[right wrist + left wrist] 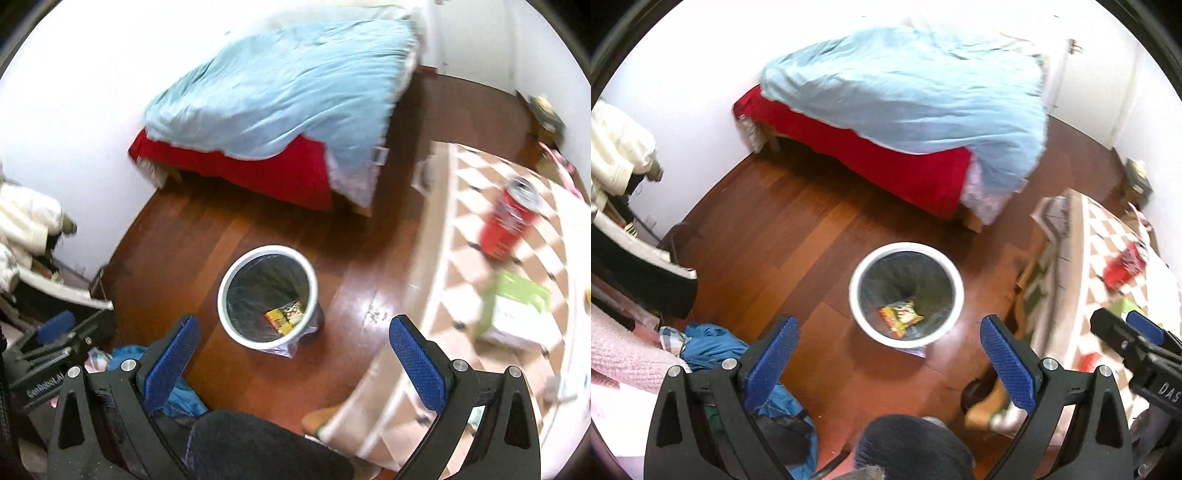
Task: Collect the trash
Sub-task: 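Open both tools over the white bin to drop the items, then grasp the Pure Milk carton with left tool while right tool grasps the white box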
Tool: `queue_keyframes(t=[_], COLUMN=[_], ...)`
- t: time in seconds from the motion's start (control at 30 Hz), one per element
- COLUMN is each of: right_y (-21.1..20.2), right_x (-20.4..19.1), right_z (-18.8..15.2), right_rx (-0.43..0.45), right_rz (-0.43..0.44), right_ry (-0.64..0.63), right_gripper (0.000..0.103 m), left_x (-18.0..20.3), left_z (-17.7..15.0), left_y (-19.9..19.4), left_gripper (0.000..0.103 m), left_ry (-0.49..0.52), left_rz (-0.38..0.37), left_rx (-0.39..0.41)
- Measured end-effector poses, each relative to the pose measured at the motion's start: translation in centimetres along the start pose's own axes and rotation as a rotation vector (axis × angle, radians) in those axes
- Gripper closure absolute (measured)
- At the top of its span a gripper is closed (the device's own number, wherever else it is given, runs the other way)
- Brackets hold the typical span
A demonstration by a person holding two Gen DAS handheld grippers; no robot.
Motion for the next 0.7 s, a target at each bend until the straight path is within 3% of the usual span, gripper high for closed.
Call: queue_keyframes(t=[0.13,0.33,0.53,0.7], right_y=[-3.7,-7.3,-9.3,-8.9], right_x=[6.8,21.9,35.9,42.2], right_z=[-0.3,-2.0,-4.4,-6.1], right_rx=[0.035,0.058,0.089,0.081], right_rz=[-0.021,-0.160,-0.338,-0.373], right_ry=[0.127,0.369,0.621,0.813], right_gripper=[0.000,0.000,0.000,0.000], left_x=[6.2,17.9,27.4,31.8], left_z=[-0.6,-3.3,-6.1,-7.6], left_y=[-0.5,1.9,6.2,10.0], left_gripper=[0.003,0.003,0.003,0.004], left_ry=[0.039,0.046,-0.107,-0.257], left_rz=[-0.064,-0.218,-0.338,-0.351], left_rx=[-0.018,-0.137,-0.326,-0.462])
Point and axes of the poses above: each gripper's, at about its wrist camera, not at the fingertips, and y roughly the way its jaws point, x to its right, z to its top, the point moved 10 cm from there along y, roughly the way its jaws point, and after that the axes turned 10 degrees about y, right-handed, at the moved point
